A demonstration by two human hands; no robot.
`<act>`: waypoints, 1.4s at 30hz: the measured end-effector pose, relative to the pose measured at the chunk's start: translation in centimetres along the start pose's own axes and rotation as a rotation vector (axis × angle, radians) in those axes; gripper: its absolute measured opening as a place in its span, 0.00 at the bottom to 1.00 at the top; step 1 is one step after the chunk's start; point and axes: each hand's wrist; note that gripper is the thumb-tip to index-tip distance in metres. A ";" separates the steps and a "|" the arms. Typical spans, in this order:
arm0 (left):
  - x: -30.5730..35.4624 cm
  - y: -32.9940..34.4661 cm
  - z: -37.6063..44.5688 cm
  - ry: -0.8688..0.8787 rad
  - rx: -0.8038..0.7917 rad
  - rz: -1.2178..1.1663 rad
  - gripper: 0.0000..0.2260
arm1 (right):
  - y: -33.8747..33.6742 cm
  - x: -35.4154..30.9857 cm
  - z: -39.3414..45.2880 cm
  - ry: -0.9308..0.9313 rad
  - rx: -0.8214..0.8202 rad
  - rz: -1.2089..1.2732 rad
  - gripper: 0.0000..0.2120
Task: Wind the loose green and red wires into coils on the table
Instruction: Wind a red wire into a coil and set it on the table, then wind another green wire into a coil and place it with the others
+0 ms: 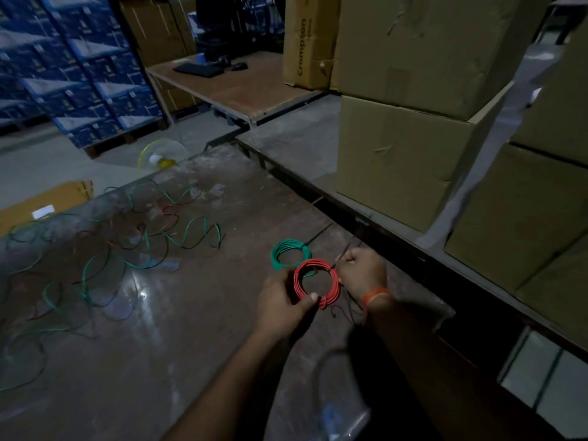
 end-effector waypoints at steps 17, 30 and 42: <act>2.6 -1.5 2.8 0.010 -0.046 0.509 0.25 | 2.3 -1.4 4.1 0.011 -0.174 -0.226 0.12; -1.5 -12.6 -3.5 -0.041 0.232 0.468 0.16 | 7.5 -8.4 -5.2 -0.563 -0.413 -0.098 0.06; -8.4 -28.2 -10.7 -0.117 0.540 0.463 0.10 | 20.8 -18.1 -6.1 -0.378 -0.170 -0.001 0.15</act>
Point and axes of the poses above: each hand's wrist, its own z-axis towards the middle knuckle, its own y-axis out of the palm, x = y × z
